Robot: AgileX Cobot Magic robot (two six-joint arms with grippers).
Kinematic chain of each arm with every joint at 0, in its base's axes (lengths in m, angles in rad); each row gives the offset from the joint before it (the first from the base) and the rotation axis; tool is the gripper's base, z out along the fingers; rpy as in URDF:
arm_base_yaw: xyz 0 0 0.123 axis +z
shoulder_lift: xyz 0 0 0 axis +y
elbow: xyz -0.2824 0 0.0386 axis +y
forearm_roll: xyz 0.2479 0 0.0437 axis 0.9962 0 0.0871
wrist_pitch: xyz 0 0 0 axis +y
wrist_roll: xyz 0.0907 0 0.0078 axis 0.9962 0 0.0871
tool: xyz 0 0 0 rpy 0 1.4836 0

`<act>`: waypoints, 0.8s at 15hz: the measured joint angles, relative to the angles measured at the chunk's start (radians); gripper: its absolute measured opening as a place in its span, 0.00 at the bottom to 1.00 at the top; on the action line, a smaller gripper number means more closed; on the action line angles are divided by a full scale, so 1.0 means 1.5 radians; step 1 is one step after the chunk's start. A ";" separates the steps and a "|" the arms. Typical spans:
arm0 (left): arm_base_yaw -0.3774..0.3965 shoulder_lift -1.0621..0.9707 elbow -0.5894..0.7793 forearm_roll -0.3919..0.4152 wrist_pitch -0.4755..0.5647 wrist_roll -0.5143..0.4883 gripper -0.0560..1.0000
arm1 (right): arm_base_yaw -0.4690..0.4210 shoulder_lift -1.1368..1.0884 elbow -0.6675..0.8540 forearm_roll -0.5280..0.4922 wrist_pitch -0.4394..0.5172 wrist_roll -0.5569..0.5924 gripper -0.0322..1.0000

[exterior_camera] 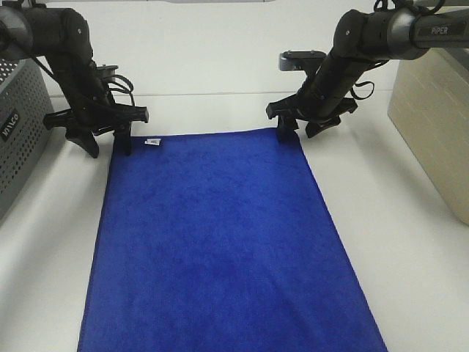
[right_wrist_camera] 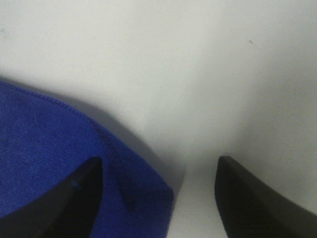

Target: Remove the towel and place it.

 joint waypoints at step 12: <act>0.000 0.002 0.000 -0.010 -0.010 0.031 0.58 | -0.001 0.017 -0.011 0.029 0.005 -0.001 0.66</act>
